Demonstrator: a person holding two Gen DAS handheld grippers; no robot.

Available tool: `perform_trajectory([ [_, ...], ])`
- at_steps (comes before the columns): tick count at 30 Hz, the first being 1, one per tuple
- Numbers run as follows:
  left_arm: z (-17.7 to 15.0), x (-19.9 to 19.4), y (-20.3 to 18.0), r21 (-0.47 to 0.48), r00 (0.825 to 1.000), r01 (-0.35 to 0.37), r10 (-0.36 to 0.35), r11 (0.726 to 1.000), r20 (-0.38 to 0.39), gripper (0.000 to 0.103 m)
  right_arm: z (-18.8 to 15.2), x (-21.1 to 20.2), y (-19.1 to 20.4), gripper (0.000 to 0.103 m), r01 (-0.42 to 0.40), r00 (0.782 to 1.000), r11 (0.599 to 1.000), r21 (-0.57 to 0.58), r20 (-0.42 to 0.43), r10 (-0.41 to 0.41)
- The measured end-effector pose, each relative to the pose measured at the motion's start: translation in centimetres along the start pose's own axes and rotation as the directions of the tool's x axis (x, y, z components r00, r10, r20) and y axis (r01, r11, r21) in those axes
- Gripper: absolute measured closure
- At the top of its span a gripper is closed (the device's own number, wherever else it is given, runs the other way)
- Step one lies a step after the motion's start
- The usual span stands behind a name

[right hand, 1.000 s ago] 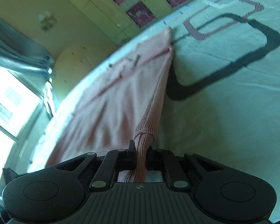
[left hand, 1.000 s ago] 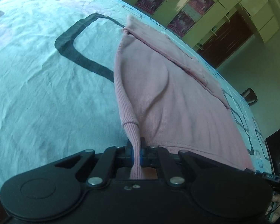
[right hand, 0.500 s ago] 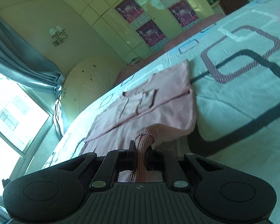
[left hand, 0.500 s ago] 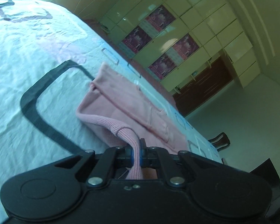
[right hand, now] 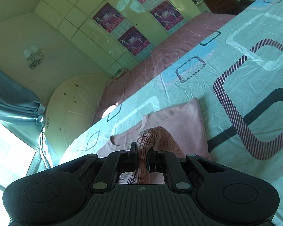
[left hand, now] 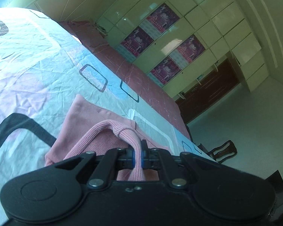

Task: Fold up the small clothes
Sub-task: 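Lift the gripped side edge and fold it over the body with both tools, then open both tools to release the folded side onto the sweatshirt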

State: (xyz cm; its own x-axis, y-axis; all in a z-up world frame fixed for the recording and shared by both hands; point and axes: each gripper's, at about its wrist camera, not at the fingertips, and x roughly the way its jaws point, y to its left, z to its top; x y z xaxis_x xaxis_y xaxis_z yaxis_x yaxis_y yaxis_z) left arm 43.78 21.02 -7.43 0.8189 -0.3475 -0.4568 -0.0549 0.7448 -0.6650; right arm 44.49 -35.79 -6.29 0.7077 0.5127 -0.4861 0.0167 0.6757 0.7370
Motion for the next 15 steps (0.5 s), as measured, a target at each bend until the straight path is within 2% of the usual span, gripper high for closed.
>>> perform_trajectory([
  [6, 2.8, 9.5, 2.6, 0.032, 0.988, -0.082, 0.085, 0.996, -0.132, 0.099, 3.2, 9.4, -3.5, 0.095, 0.098, 0.992, 0.991, 0.087, -0.087, -0.091],
  [8, 2.9, 11.8, 3.3, 0.063, 0.981, -0.091, 0.1, 0.994, -0.165, 0.099, 3.5, 11.5, -4.4, 0.095, 0.126, 0.988, 0.989, 0.077, -0.099, -0.119],
  [9, 3.0, 12.7, 3.6, 0.08, 0.978, -0.093, 0.106, 0.992, -0.18, 0.095, 3.6, 12.2, -4.7, 0.095, 0.124, 0.988, 0.99, 0.06, -0.096, -0.118],
  [10, 3.2, 13.1, 3.7, 0.088, 0.976, -0.105, 0.12, 0.991, -0.183, 0.081, 3.7, 12.6, -4.9, 0.095, 0.133, 0.987, 0.99, 0.055, -0.097, -0.127],
  [11, 3.4, 13.1, 3.6, 0.094, 0.977, -0.105, 0.12, 0.99, -0.176, 0.076, 3.8, 12.8, -5.0, 0.09, 0.144, 0.986, 0.988, 0.053, -0.095, -0.139],
  [12, 3.6, 12.7, 3.5, 0.111, 0.982, -0.089, 0.106, 0.99, -0.157, 0.063, 3.8, 12.5, -4.9, 0.085, 0.143, 0.987, 0.989, 0.038, -0.073, -0.14],
  [13, 3.7, 12.2, 3.3, 0.138, 0.986, -0.084, 0.102, 0.987, -0.13, 0.045, 3.7, 11.9, -4.8, 0.071, 0.128, 0.991, 0.992, 0.015, -0.04, -0.128],
  [14, 3.8, 11.6, 3.0, 0.174, 0.989, -0.098, 0.116, 0.98, -0.095, 0.035, 3.7, 11.3, -4.7, 0.059, 0.115, 0.993, 0.993, -0.004, -0.012, -0.115],
  [15, 3.9, 11.0, 2.9, 0.216, 0.99, -0.117, 0.132, 0.969, -0.057, 0.02, 3.7, 10.9, -4.8, 0.056, 0.107, 0.994, 0.994, -0.012, 0.003, -0.107],
])
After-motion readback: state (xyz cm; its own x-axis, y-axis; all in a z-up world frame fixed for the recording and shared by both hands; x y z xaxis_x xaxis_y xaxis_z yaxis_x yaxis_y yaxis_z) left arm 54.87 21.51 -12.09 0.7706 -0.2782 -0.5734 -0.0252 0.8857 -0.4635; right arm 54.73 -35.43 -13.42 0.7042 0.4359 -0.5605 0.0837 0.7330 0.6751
